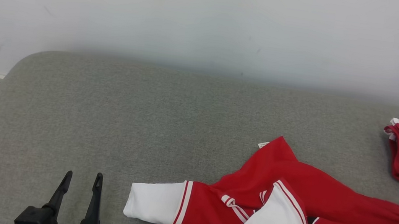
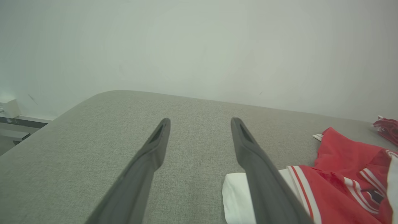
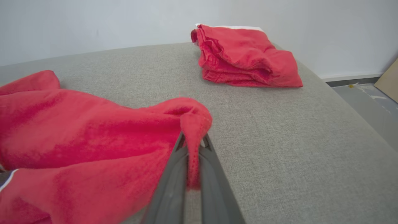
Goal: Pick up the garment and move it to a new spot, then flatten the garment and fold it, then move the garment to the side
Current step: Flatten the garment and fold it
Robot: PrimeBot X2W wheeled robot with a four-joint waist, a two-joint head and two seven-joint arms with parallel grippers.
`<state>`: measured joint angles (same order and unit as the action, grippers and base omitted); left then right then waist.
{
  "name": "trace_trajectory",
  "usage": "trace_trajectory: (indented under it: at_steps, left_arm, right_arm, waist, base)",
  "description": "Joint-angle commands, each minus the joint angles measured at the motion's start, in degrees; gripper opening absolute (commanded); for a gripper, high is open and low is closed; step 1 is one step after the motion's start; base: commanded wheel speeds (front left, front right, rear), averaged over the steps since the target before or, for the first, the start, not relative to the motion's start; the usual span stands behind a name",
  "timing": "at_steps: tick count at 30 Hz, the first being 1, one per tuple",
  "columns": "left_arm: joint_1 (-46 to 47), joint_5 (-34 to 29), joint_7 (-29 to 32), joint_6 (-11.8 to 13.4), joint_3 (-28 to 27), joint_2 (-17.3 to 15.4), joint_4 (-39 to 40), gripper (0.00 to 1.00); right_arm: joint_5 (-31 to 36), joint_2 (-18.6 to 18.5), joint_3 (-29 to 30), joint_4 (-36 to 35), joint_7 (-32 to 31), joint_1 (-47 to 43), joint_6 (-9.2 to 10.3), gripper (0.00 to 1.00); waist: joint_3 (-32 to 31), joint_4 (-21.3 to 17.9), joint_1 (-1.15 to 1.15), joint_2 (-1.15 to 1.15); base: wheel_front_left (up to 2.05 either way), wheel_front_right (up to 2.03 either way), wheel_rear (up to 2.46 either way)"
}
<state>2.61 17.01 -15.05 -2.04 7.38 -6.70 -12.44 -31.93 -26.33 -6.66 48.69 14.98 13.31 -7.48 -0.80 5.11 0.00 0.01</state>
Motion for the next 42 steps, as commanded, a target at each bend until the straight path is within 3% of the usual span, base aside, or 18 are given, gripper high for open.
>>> trace_trajectory:
  at_steps: [1,11,19,26,34,42]
  left_arm:
    - [-0.59,-0.51,-0.18,-0.06,-0.22,0.06,0.15,1.0]
    - [-1.13,-1.67,-0.17,-0.36,-1.18,0.34,0.29,1.0]
    - [-1.95,-2.22,-0.17,-0.85,-1.54,0.1,-0.02,1.0]
    - [-2.66,-2.29,-0.18,-1.0,-1.72,-0.38,-0.85,1.0]
    - [-2.89,-2.27,-0.17,-0.87,-2.07,-0.94,-1.91,1.0]
    - [0.98,-2.47,1.73,-1.64,-0.68,-1.89,-3.29,1.0]
  right_arm:
    - [0.38,0.04,0.4,-0.64,0.25,0.02,-0.05,1.0]
    - [9.19,5.1,10.45,-19.09,0.22,-3.29,-0.06,1.0]
    - [13.47,11.65,11.64,-32.59,0.17,-10.2,-0.06,1.0]
    - [14.82,15.13,9.85,-41.95,-0.17,-16.97,-0.06,1.0]
    - [15.41,17.33,8.5,-48.24,-2.47,-21.44,-0.06,1.0]
    - [14.89,16.85,8.24,-47.78,-3.3,-20.79,-0.06,1.0]
  waist:
    - [-0.01,-0.66,0.0,-0.01]
    - [-1.24,-2.79,0.0,-0.01]
    - [-2.56,-3.72,0.0,-0.01]
    - [-3.17,-4.22,0.0,-0.01]
    - [-2.92,-5.06,0.0,-0.01]
    - [-2.47,-5.8,0.0,-0.01]
  base:
    - [0.0,0.0,0.0]
    - [0.0,0.0,0.0]
    - [0.0,0.0,0.0]
    - [0.0,0.0,0.0]
    - [0.0,0.0,0.0]
    - [0.0,0.0,0.0]
